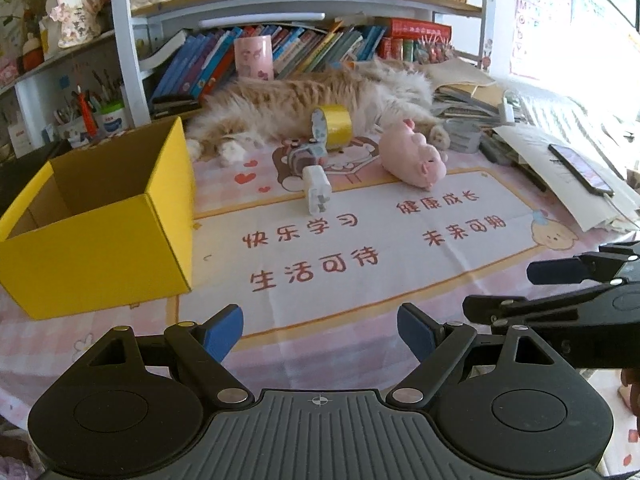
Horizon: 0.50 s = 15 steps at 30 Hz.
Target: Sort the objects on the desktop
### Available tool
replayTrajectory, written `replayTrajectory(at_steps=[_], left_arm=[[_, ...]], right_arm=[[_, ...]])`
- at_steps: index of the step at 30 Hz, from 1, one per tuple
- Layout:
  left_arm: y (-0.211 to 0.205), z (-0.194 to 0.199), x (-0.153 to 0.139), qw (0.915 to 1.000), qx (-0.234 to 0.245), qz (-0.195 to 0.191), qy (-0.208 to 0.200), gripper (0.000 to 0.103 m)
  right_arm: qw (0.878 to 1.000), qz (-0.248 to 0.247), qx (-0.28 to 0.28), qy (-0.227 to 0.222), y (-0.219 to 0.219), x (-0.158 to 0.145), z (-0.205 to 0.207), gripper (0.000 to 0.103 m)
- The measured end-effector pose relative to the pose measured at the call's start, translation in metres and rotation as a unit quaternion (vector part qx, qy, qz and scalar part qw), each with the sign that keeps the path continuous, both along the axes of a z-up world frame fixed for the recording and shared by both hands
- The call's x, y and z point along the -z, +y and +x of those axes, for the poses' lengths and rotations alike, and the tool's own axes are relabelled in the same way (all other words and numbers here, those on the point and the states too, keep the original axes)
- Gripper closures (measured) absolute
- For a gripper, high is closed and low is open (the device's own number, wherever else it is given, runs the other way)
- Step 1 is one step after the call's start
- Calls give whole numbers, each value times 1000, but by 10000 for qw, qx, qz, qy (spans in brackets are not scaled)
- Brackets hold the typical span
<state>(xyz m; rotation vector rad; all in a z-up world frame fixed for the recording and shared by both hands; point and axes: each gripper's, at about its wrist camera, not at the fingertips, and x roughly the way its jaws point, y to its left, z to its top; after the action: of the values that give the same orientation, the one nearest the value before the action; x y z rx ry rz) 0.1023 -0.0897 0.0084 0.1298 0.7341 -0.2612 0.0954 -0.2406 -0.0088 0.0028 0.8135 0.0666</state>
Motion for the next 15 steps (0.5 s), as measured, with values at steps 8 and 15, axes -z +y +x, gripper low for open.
replayTrajectory(at_steps=[8, 15], left_arm=[[-25, 29, 3, 9995, -312, 14, 107, 16], [-49, 57, 4, 9980, -613, 51, 130, 16]], right_arm=[[9999, 41, -145, 19, -29, 0, 36, 34], [9997, 62, -225, -30, -61, 2, 70, 33]])
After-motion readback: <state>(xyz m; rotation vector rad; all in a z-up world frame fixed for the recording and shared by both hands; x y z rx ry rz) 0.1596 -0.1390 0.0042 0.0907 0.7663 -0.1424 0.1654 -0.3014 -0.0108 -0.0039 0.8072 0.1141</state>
